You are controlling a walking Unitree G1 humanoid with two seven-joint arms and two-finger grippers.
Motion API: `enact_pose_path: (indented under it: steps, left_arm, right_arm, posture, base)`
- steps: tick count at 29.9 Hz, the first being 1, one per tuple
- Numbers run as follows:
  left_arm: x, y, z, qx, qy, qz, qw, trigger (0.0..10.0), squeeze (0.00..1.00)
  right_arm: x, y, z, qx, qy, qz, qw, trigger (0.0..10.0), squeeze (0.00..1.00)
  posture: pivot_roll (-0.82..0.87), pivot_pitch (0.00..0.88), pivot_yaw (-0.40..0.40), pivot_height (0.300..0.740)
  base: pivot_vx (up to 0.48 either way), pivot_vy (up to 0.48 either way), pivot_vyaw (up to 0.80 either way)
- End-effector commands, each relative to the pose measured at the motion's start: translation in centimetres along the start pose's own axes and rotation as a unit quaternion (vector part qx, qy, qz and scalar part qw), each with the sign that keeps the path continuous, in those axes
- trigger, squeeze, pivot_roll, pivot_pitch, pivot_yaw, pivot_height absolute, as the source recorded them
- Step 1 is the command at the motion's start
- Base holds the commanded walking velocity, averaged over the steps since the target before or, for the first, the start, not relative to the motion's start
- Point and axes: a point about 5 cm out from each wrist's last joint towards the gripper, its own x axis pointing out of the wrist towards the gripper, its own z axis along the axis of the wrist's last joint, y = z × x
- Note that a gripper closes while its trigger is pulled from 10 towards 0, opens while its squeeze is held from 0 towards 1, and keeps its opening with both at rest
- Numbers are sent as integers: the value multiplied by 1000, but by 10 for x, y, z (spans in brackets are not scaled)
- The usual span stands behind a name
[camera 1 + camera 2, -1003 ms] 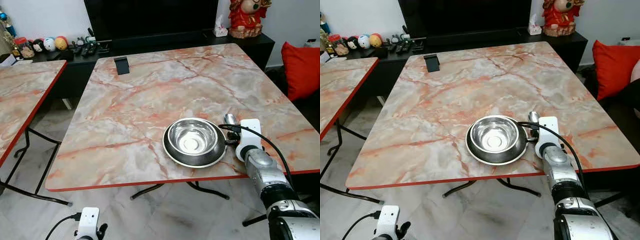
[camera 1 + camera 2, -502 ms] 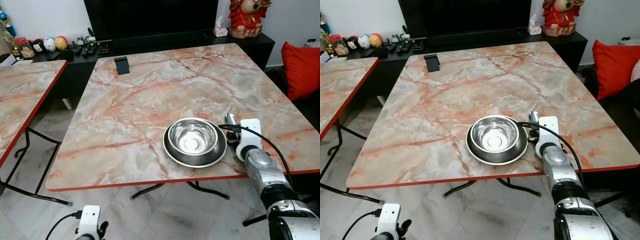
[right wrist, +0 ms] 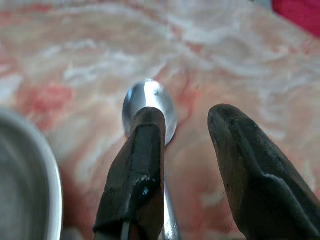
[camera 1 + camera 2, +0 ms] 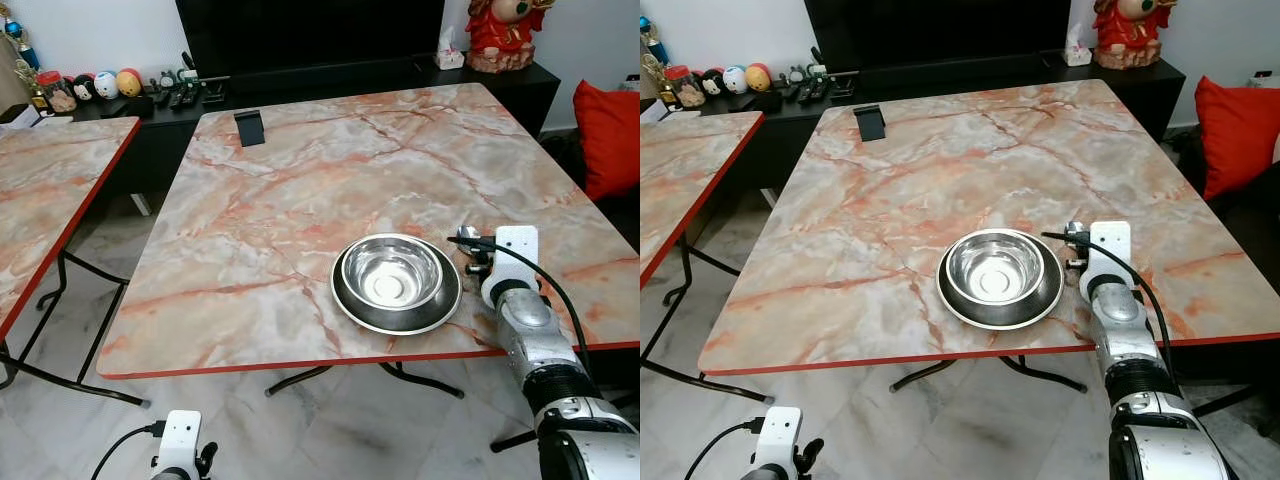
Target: Setting the table
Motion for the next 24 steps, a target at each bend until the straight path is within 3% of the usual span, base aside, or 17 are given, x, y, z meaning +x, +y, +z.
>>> enact_pose_path:
  steps: [1,8,11,17,24]
  left_arm:
    - [-3,9,-8,6,12,7,1000,10000,0]
    - [-6,17,-11,-2,10,29,1000,10000,0]
    - [-8,20,-16,-7,15,39,999,10000,0]
    - [-11,22,-23,-11,26,48,998,10000,0]
    - [-11,23,-24,-30,26,55,998,10000,0]
  right_arm:
    - [1,2,18,21,-50,-3,999,10000,0]
    - [-13,-1,50,55,-188,-15,981,10000,0]
    - [-30,3,52,33,-234,-8,972,10000,0]
    - [-57,10,48,25,-261,8,965,10000,0]
    - [-66,10,60,13,-283,17,959,10000,0]
  posture:
    - [-131,0,125,714]
    - [-135,0,119,714]
    - [-133,0,114,714]
    - [-144,0,105,714]
    - [-154,0,95,714]
  base:
    - [0,0,0]
    - [0,0,0]
    - [0,0,0]
    - [0,0,0]
    - [0,0,0]
